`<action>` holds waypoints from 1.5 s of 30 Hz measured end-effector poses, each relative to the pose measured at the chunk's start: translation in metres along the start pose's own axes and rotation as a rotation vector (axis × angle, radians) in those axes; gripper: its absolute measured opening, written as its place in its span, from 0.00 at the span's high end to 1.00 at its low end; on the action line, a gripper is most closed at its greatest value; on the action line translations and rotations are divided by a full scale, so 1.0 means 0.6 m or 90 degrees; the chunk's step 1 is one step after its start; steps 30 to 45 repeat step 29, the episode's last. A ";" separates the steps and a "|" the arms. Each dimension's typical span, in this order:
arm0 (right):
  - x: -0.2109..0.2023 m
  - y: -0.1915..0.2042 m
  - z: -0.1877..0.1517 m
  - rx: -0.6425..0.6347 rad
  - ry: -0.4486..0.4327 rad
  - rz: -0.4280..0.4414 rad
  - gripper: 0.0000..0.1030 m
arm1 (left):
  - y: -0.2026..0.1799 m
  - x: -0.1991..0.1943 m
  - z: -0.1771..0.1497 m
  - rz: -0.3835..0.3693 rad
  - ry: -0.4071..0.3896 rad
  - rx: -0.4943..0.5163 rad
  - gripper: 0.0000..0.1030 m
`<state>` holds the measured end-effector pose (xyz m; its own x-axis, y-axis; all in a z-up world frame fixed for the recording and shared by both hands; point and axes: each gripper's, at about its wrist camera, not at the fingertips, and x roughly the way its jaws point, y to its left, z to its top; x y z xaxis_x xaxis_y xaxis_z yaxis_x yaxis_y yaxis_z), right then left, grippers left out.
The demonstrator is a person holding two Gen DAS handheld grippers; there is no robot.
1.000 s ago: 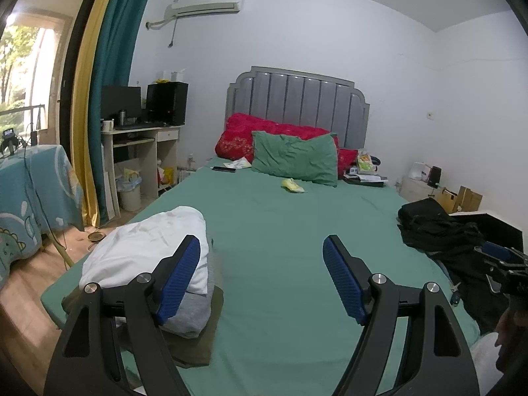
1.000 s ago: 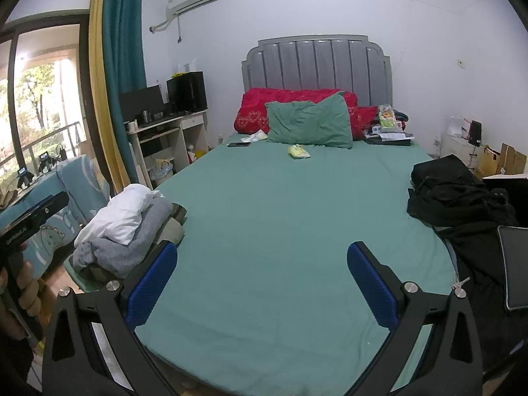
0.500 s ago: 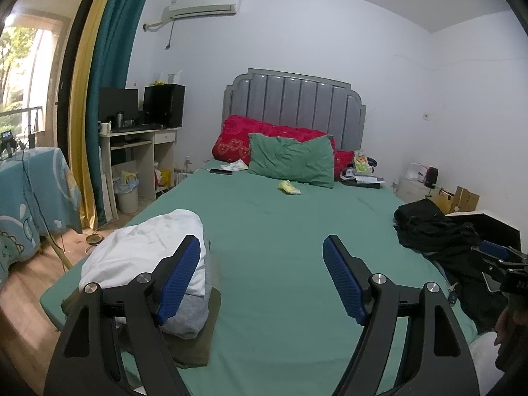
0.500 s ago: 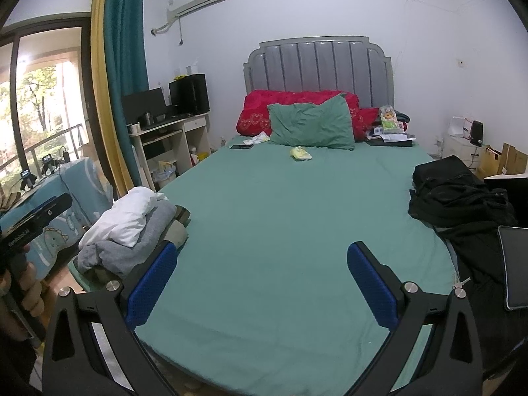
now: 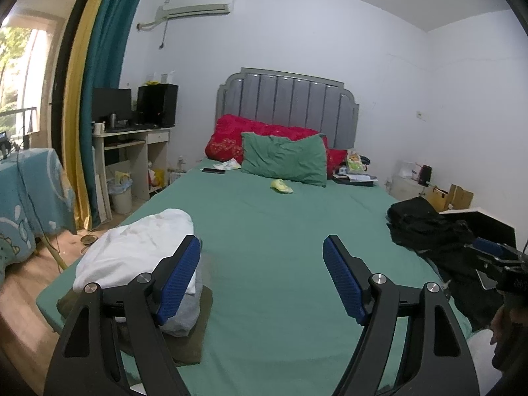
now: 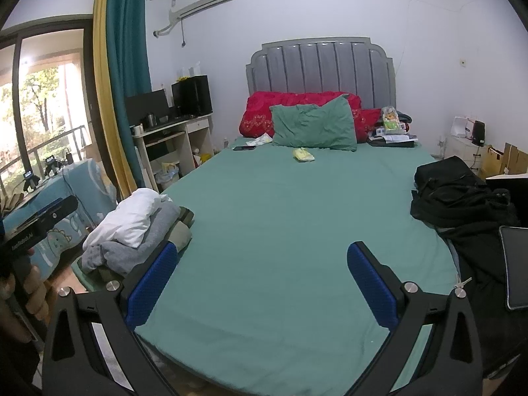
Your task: Fold large clothes
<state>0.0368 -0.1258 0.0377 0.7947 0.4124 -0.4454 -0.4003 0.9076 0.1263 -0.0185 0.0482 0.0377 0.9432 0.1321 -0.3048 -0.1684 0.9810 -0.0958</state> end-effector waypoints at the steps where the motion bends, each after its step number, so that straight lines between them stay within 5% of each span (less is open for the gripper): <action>1: -0.001 0.001 0.001 0.000 -0.001 0.000 0.01 | -0.004 -0.002 0.000 -0.001 -0.002 0.005 0.22; 45: -0.002 -0.002 0.003 0.002 0.002 0.001 0.01 | -0.020 -0.016 0.003 0.000 -0.003 0.008 0.22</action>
